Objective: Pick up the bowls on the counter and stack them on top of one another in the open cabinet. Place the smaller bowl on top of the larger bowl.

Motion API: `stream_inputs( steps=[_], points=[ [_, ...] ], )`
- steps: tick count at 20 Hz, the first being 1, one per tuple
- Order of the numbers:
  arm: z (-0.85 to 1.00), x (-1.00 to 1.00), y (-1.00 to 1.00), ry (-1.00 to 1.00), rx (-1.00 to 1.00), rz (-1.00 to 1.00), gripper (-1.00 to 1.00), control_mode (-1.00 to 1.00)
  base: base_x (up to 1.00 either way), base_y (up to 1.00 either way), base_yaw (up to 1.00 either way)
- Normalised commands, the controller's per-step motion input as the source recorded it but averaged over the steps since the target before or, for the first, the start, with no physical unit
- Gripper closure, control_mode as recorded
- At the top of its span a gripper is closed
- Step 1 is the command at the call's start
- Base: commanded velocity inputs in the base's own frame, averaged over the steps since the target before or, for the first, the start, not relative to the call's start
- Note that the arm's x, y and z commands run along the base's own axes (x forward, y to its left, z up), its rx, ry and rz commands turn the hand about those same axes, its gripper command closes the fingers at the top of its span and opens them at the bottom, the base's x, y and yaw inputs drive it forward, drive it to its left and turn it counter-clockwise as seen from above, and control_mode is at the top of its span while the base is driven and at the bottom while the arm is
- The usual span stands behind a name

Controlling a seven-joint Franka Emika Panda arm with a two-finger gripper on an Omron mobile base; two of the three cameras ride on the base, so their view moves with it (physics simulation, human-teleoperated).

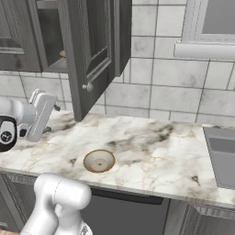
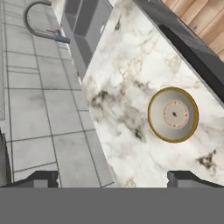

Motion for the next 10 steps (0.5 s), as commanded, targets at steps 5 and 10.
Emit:
stream_inputs(
  steps=[5,10],
  points=[
    [-0.39,-0.06,0.07,-0.01,0.08,-0.04,-1.0,-1.0,0.0,0.0,0.0],
    [-0.31,-0.02,0.02,-0.01,0.07,-0.07,-1.0,-1.0,0.0,0.0,0.0]
  ],
)
